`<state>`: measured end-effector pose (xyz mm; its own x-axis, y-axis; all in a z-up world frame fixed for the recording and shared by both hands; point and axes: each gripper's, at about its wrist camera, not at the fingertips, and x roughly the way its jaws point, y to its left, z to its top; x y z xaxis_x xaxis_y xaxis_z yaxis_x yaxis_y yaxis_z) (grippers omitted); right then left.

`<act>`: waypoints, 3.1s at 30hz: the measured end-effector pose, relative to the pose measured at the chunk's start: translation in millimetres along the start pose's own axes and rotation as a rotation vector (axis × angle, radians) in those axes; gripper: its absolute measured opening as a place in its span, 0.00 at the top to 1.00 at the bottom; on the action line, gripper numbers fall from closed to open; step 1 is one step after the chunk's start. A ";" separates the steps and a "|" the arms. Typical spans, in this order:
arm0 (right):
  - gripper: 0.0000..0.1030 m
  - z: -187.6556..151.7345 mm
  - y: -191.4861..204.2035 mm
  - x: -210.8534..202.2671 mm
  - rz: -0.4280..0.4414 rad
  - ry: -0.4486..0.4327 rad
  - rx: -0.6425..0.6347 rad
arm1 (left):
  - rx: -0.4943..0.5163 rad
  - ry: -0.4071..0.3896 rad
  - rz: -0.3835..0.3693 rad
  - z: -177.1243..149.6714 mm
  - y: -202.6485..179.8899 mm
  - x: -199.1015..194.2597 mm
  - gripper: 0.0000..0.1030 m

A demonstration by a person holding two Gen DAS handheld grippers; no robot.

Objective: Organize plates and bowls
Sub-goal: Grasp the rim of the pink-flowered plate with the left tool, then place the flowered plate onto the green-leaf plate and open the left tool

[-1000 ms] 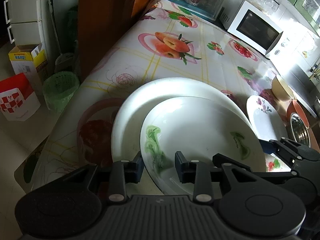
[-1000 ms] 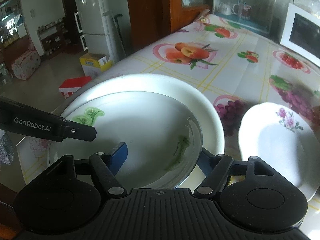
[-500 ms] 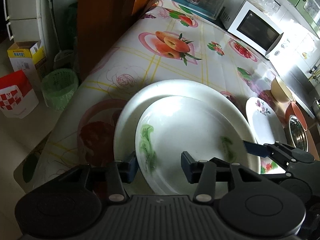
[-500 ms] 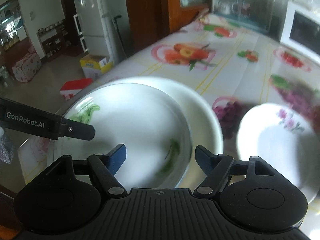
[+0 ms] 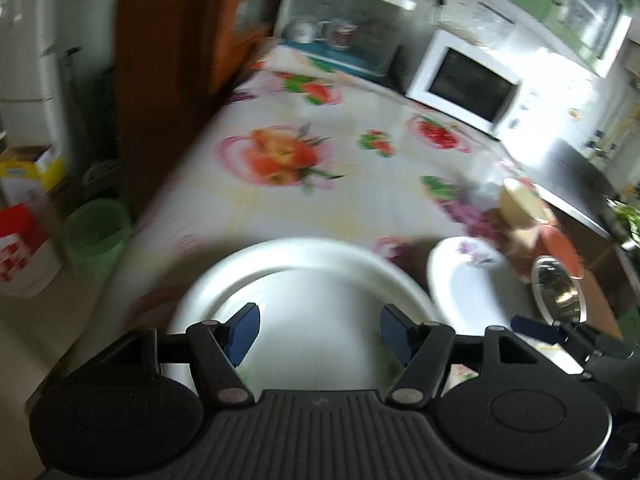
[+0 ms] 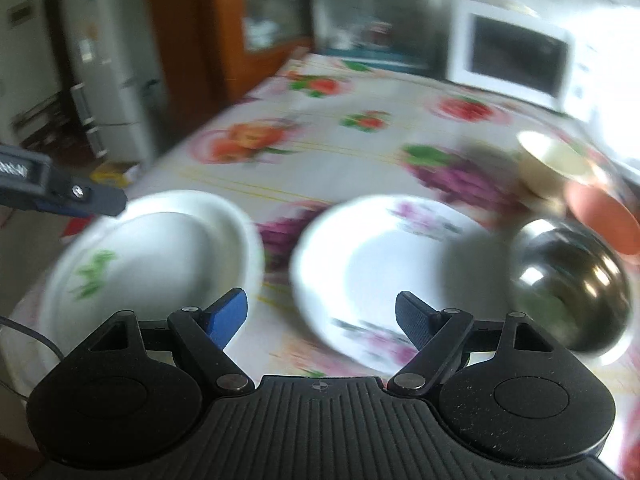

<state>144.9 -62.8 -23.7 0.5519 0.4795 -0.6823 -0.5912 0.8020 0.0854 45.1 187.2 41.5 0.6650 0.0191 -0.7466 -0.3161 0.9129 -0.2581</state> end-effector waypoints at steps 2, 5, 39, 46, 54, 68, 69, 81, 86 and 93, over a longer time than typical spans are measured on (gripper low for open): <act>0.20 -4.2 -17.0 -0.1 -0.033 0.005 0.039 | 0.032 0.003 -0.033 7.5 -15.8 10.6 0.33; 0.20 -9.0 -35.8 1.9 -0.062 0.014 0.083 | 0.069 0.008 -0.069 17.0 -37.0 27.8 0.34; 0.21 -24.4 -56.7 40.2 -0.147 0.033 0.227 | 0.181 0.260 -0.162 39.7 -110.7 179.3 0.66; 0.23 -25.0 -55.3 38.3 -0.158 0.040 0.211 | 0.203 0.253 -0.141 36.1 -113.5 175.0 0.67; 0.24 -32.7 -51.2 25.7 -0.130 0.036 0.224 | 0.183 0.241 -0.127 24.5 -110.3 154.6 0.67; 0.24 -20.9 -27.7 -19.0 -0.097 -0.049 0.144 | 0.134 0.141 -0.127 16.7 -100.7 89.4 0.67; 0.24 -19.3 -25.7 -21.2 -0.091 -0.053 0.139 | 0.130 0.134 -0.126 16.9 -99.8 85.8 0.67; 0.24 -14.6 16.9 -21.8 0.024 -0.052 0.040 | 0.044 0.062 -0.058 3.7 -57.8 30.3 0.67; 0.24 -17.0 36.4 -18.5 0.060 -0.032 -0.005 | -0.008 0.060 -0.027 -8.1 -32.5 17.2 0.67; 0.24 -20.0 58.6 -12.0 0.087 0.003 -0.065 | -0.068 0.078 0.007 -23.2 -3.4 11.1 0.67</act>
<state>91.8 -28.6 -25.0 0.4955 0.5450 -0.6764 -0.6738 0.7326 0.0967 37.9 174.8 19.8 0.6092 -0.0088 -0.7930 -0.3672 0.8832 -0.2919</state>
